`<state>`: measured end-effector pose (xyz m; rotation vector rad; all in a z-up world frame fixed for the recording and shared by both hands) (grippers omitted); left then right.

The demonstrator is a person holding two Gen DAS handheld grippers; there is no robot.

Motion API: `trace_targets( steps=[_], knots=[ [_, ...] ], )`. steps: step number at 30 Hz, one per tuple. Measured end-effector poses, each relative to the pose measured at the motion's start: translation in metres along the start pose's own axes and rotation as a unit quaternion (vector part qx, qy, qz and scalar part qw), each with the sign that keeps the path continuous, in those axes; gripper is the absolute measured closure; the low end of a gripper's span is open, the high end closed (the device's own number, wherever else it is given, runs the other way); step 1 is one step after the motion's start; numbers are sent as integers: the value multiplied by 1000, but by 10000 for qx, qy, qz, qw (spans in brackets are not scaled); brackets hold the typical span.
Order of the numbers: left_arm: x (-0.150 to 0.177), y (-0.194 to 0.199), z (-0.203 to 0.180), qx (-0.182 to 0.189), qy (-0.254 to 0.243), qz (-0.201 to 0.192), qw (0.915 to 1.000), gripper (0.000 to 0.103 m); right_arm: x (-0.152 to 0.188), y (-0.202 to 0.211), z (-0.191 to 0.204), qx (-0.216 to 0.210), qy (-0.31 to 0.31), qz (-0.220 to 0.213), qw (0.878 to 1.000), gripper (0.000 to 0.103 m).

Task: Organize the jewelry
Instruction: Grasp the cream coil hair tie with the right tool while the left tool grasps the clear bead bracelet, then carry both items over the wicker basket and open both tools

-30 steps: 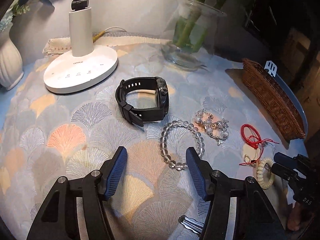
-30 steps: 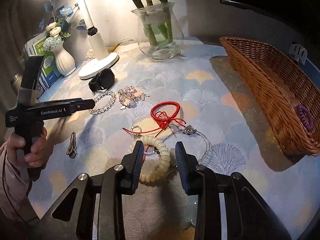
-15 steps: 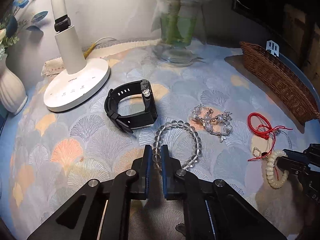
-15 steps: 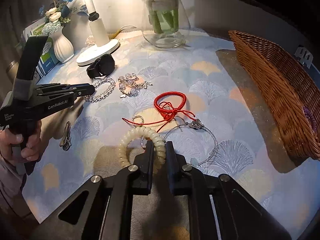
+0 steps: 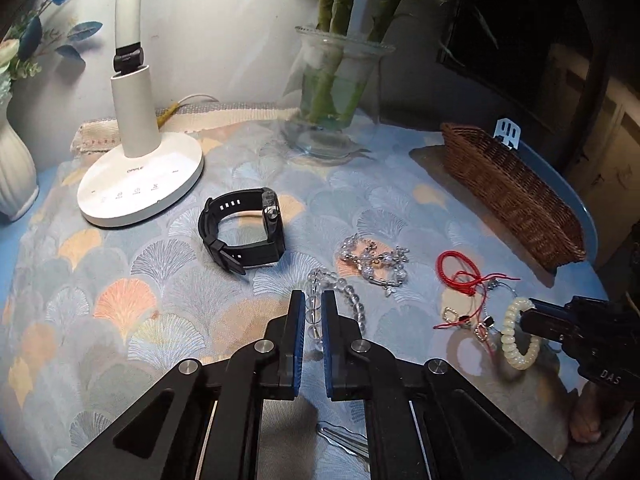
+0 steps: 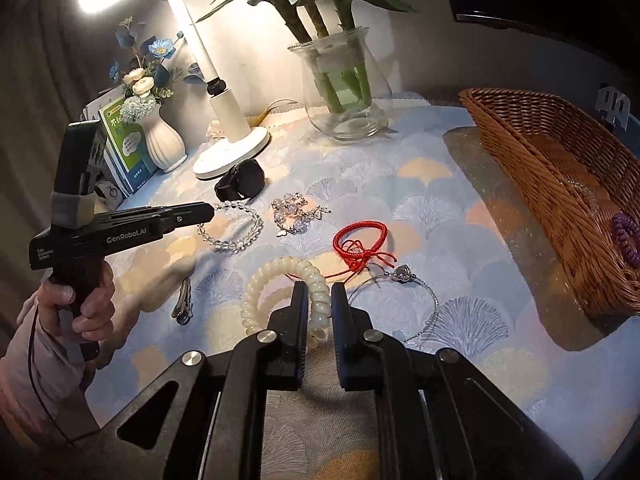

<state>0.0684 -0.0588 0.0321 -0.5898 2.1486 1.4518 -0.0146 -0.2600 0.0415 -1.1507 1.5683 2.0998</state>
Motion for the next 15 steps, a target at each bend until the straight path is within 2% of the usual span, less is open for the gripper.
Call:
trace_targets(
  steps=[7,15],
  knots=[
    [-5,35,-26,337,-200,-191,9990,96,0,11,-5,-73,-154,-256,9995,89],
    [-15,63,-80,645,-671,-298,9952,96,-3,33,-10,-87,-310,-472,9984,89]
  ],
)
Point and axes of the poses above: each gripper's, at about its wrist camera, not at the fingertips, and y roughly against the way its jaws point, z to its left, x to its underside, the point moved 2 cm from there along -y, roughly the way its jaws point, and after that the axes turned 14 degrees about y, right-handed, at the moved point
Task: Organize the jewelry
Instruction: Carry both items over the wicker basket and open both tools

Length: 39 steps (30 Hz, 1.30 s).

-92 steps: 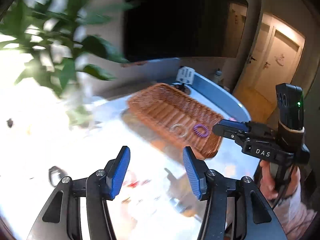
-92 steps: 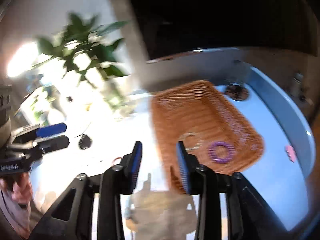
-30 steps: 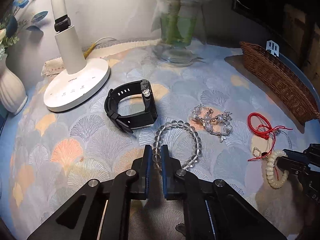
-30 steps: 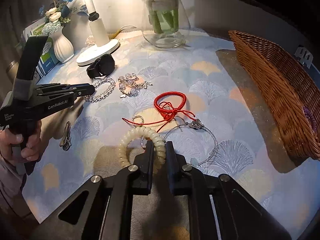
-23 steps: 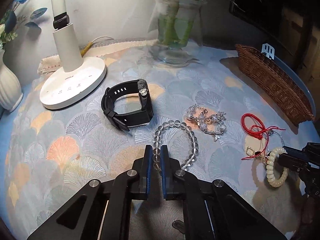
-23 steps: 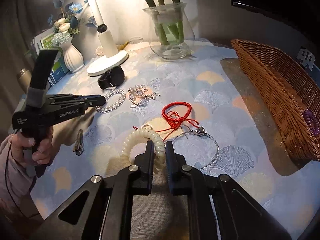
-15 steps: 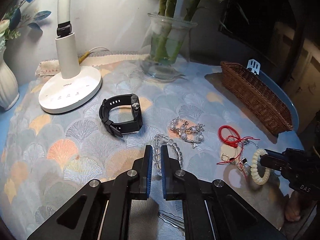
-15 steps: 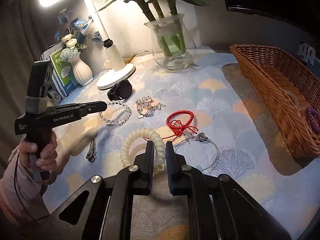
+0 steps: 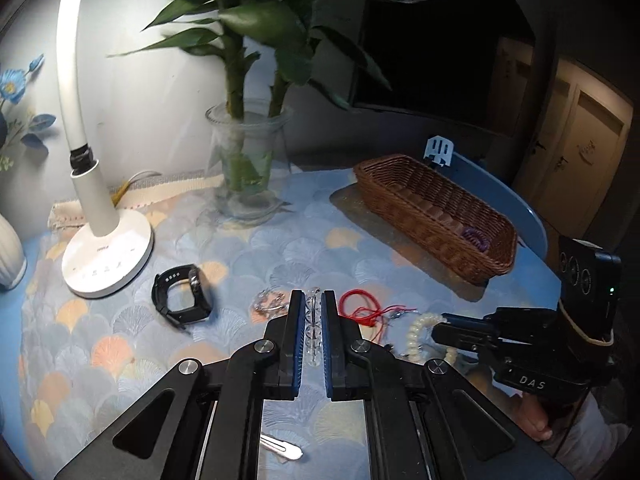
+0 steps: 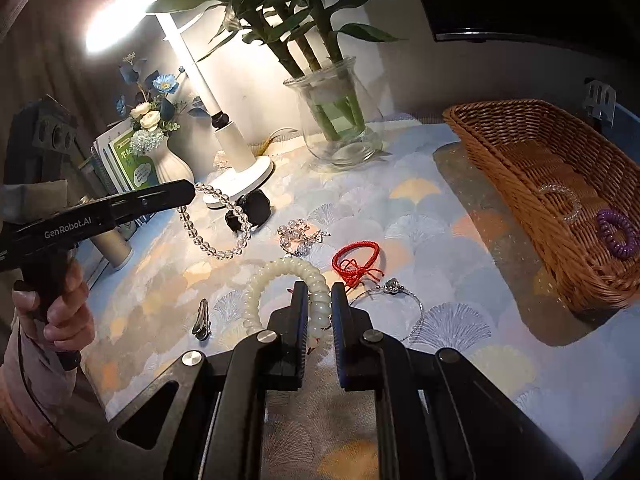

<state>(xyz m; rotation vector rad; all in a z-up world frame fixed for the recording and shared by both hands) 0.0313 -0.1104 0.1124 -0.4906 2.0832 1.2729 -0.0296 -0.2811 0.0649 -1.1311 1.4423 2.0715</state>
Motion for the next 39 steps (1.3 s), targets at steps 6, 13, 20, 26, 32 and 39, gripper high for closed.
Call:
trace_targets(
  steps=[6,13,20,26,32,39],
  knots=[
    [-24,1,-61,232,-516,-89,9984,96,-18,44,-24,421,-113,-356,9984,89],
    [-55,-26,-142,833,-888,80,9925,96,-32,92,-93,1382,-523,-499,9878,89],
    [-79,-88,-201,1250,-699,490,9885,96,-31,96,-168,2234,-1087,-3,9686,89],
    [-91,-155,-216,1270,-212,923,9874,96,-22,72,-222,2232,-1759,551,9572,89],
    [-93,-219,-199,1343,564,1475,9783,96,-30,47,-241,2224,-1812,965,9531,89],
    [-85,-253,-180,843,614,1533,9827,96,-38,24,-246,2181,-1824,1216,9510,89]
  ],
)
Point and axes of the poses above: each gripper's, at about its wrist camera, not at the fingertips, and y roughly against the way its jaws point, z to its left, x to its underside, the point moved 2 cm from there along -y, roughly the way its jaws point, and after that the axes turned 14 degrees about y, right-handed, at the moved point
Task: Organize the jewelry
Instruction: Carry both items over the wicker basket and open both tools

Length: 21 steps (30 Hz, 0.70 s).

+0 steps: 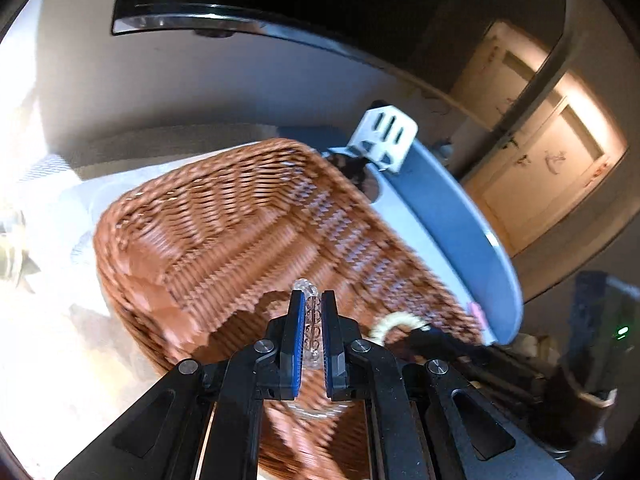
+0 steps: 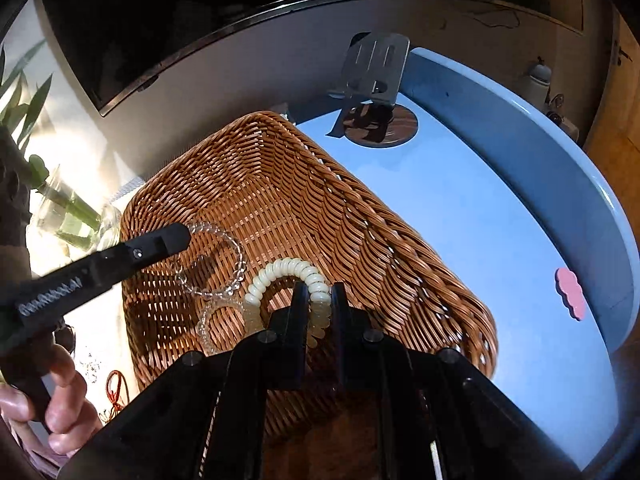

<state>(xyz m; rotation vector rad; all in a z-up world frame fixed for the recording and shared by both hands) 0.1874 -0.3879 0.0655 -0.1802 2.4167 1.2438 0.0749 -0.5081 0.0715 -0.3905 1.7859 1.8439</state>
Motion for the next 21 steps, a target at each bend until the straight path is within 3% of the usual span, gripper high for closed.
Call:
trace_targets(
  steps=[4,7,10,11,12,16,21],
  knots=[
    [-3,-8,4,-349,-242,-68,9991,96,0,-5,1,-92,-68,31,9999,89],
    [0,-3,4,-366,-380,4,9986,93,1,-7,-4,-348,-319,-1,9989,87],
    [2,8,2,-343,-501,-25,9982,69,4,-1,-12,-648,-658,-62,9957,86],
    [4,14,1,-387,-547,-104,9977,52,6,4,-12,-651,-684,-114,9955,86],
    [6,23,0,-399,-584,-187,9973,45,6,9,-12,-608,-673,-169,9957,85],
    [20,66,-7,-157,-830,-377,9957,45,12,36,-4,-604,-589,-433,9955,77],
    [43,133,-11,-16,-1098,-671,9917,45,19,74,21,-731,-275,-728,9943,75]
  ],
)
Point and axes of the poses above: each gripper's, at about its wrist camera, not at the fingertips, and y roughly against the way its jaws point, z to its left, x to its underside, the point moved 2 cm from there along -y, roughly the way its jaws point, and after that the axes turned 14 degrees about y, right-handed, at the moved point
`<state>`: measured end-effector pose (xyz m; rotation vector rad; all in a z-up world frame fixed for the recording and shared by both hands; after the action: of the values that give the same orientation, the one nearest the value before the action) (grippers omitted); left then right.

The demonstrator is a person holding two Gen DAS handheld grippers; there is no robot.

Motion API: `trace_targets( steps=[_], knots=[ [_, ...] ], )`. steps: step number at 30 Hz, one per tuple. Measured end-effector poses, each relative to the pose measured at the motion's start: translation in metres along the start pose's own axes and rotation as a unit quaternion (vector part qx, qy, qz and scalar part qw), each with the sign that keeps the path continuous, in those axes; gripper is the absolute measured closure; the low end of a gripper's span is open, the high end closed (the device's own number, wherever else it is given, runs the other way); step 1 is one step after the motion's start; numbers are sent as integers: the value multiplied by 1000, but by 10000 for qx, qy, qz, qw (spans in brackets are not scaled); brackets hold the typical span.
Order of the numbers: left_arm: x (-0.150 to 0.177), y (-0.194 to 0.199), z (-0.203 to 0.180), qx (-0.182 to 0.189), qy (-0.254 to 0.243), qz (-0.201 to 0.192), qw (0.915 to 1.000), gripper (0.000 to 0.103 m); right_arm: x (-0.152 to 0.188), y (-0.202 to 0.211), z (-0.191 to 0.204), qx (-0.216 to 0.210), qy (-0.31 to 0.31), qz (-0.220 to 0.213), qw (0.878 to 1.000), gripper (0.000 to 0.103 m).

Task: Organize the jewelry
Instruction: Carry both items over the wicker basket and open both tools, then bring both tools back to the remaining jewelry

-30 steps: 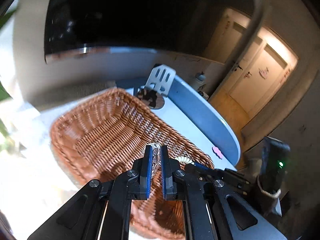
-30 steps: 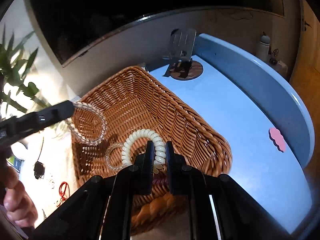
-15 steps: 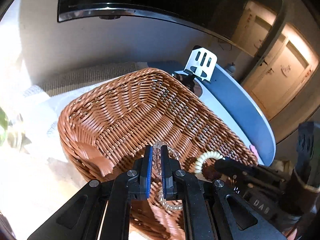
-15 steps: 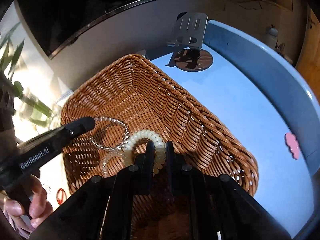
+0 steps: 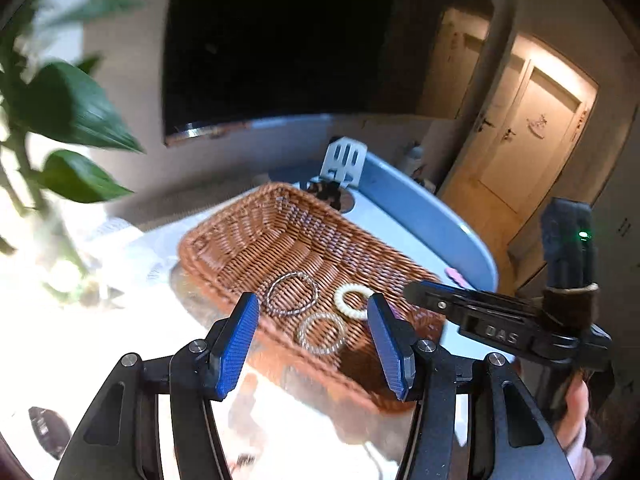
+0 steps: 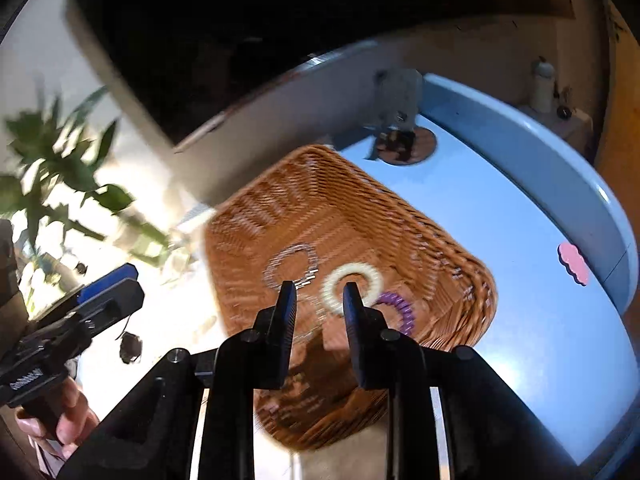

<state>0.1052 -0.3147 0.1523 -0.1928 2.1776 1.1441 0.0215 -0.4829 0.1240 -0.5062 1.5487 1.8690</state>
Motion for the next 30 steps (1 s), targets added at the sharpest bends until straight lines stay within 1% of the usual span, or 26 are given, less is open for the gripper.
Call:
trace_targets(
  steps=[1,3,5,7,10,12,16,19,22,24,26,30],
  knots=[
    [2,13,-2,1,-39,-79,10000,45,1,7,8,-33,82,-67,9999,73],
    [7,45,0,-15,-89,-255,9996,45,4,22,25,-92,235,-204,9995,65],
    [15,81,5,-57,-102,-460,9989,45,8,33,44,-195,372,-352,9985,62],
    [24,118,13,-164,-108,-679,9975,45,13,41,65,-338,523,-435,9971,61],
    [37,169,25,-436,-121,-1010,9939,45,25,45,96,-550,803,-476,9941,61],
    [46,202,37,-551,-75,-1204,9912,44,34,45,117,-596,1037,-455,9918,61],
    [65,248,64,-896,26,-1540,9840,43,53,34,151,-678,1333,-294,9883,61],
    [82,262,95,-959,322,-1530,9830,42,71,23,169,-751,1410,-108,9871,61],
    [101,258,127,-921,687,-1383,9837,42,91,12,179,-746,1502,109,9858,61],
    [114,250,151,-874,927,-1235,9841,42,102,6,183,-730,1536,248,9851,61],
    [126,235,169,-832,1084,-1062,9849,42,112,-1,184,-682,1562,368,9847,61],
    [156,199,192,-931,1122,-615,9874,42,127,-11,184,-612,1661,544,9827,61]
  ],
)
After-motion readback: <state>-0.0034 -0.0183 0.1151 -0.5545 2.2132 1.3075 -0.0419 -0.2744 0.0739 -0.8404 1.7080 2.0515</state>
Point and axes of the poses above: each gripper's, at about its wrist camera, not at the fingertips, and y roughly against the way its jaws point, z to its left, x to its underside, the point moved 2 cm from there along -y, roughly the way its jaws point, and after that the axes turned 14 degrees about y, right-handed, at the moved point
